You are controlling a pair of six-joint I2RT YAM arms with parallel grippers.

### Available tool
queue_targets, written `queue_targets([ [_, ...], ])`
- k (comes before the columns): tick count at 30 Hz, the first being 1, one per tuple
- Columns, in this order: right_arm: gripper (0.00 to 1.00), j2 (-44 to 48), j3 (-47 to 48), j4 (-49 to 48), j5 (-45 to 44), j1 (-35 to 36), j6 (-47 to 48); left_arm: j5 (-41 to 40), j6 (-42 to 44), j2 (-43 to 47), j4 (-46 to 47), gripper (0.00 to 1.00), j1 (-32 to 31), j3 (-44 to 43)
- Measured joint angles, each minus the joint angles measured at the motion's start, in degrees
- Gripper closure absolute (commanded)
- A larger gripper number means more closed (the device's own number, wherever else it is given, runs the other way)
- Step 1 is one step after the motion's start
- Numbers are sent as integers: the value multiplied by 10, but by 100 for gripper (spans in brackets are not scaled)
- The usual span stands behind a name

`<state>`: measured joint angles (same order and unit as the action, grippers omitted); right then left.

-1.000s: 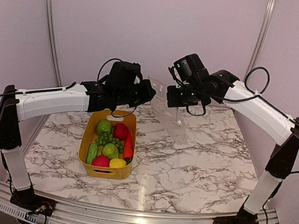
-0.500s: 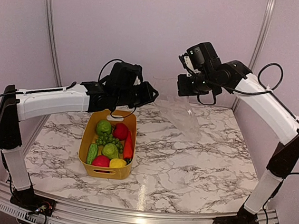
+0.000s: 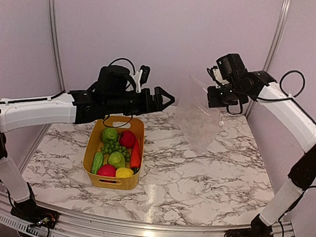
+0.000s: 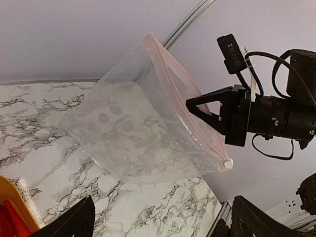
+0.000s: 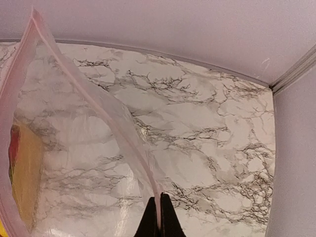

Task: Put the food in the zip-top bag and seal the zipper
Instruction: Pick up the fake fruit from the bin.

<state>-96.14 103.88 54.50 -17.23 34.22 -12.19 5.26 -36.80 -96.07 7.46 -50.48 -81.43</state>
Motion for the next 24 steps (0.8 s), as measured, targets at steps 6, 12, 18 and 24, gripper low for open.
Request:
queue_targets([
  [6, 100, 40, 0, -1, -14, -79, 24, 3, 0, 78, -35, 1, 26, 52],
  [12, 100, 67, -42, -40, 8, -75, 21, -27, 20, 104, -86, 1, 31, 53],
  [18, 100, 64, -138, -86, 53, -40, 10, -105, 34, 113, -147, 1, 48, 61],
  [24, 100, 55, -213, -128, 115, -6, -12, -109, 34, 117, -192, 15, 96, 101],
])
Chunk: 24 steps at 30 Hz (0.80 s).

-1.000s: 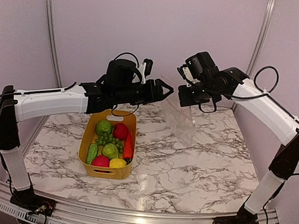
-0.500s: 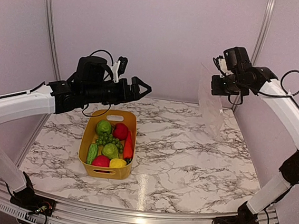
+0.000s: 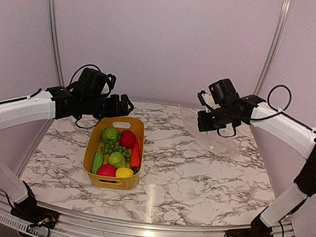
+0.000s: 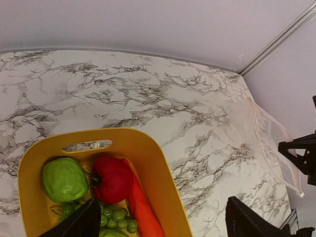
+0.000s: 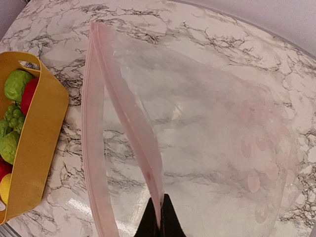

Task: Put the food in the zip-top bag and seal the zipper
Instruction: Pick up the fake fruit from the bin.

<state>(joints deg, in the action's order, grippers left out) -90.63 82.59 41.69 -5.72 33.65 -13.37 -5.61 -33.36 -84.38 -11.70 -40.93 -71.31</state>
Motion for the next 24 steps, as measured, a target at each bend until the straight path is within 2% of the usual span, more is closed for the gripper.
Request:
queue_targets([
  [6, 100, -1, -29, -32, 55, 5, -17, -11, 25, -61, -97, 25, 0, -51],
  [10, 100, -2, -30, -46, 77, 6, -19, -21, 33, -85, -127, 25, 0, -60],
  [14, 100, -2, -30, -55, 90, 6, -19, -24, 56, -129, -147, 21, 0, -93],
  [24, 100, -2, -39, -68, 105, 6, -22, -35, 85, -237, -212, 23, 8, -182],
])
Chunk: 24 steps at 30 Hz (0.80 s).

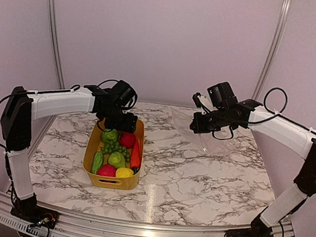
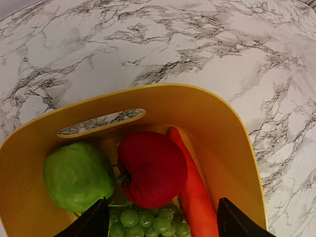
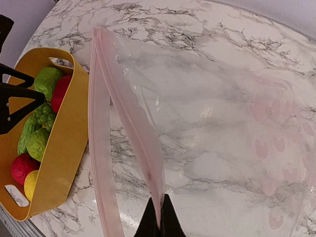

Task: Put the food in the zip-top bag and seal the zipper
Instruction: Pick up the fake fruit from the bin.

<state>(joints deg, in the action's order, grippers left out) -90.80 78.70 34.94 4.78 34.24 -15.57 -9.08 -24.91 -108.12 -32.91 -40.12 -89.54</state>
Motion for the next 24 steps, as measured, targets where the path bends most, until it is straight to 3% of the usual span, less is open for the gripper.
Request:
queue_targets([
  [16, 100, 4, -24, -7, 10, 0, -14, -4, -6, -89, -30, 27, 11, -33],
  [24, 100, 4, -25, -7, 15, 0, -20, 5, -7, -111, -31, 48, 11, -54],
])
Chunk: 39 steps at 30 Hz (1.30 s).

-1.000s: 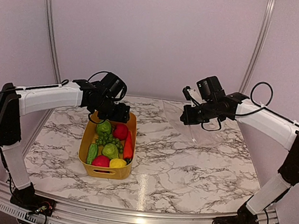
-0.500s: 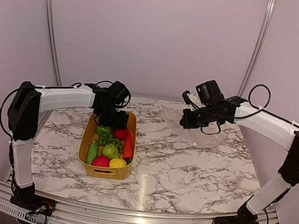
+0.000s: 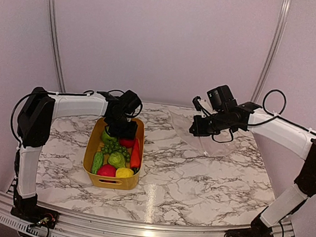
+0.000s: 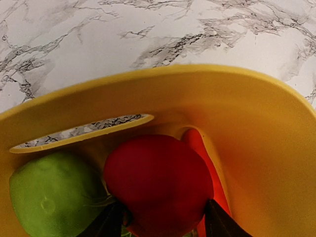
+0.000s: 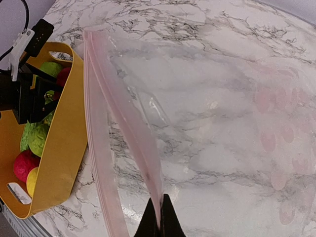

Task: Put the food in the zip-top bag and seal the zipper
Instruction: Pick up the fake fruit from the bin.

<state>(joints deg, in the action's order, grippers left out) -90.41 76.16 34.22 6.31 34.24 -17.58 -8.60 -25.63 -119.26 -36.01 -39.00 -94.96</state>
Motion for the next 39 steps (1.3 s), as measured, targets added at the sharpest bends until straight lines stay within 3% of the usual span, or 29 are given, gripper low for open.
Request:
queue_targets([
  [4, 100, 2, -6, -4, 3, 0, -3, 4, 2, 0, 2, 55, 0, -6],
  [13, 100, 18, -19, -8, 3, 0, -4, 12, 1, 45, -2, 59, 0, 5],
  [17, 100, 19, -19, -9, 7, 0, -4, 20, -2, 98, -3, 34, 0, 26],
  [18, 100, 19, -19, -9, 8, 0, -4, 21, -3, 108, -3, 20, 0, 29],
  [21, 100, 19, -19, -9, 11, 0, -4, 26, 3, 120, -3, 12, 0, 32],
  [35, 100, 19, -19, -8, 18, 0, 0, 23, 46, -5, -18, 15, 2, -24],
  [39, 100, 19, -19, -8, 18, 0, 0, 6, 46, -31, -28, 22, 6, -54],
])
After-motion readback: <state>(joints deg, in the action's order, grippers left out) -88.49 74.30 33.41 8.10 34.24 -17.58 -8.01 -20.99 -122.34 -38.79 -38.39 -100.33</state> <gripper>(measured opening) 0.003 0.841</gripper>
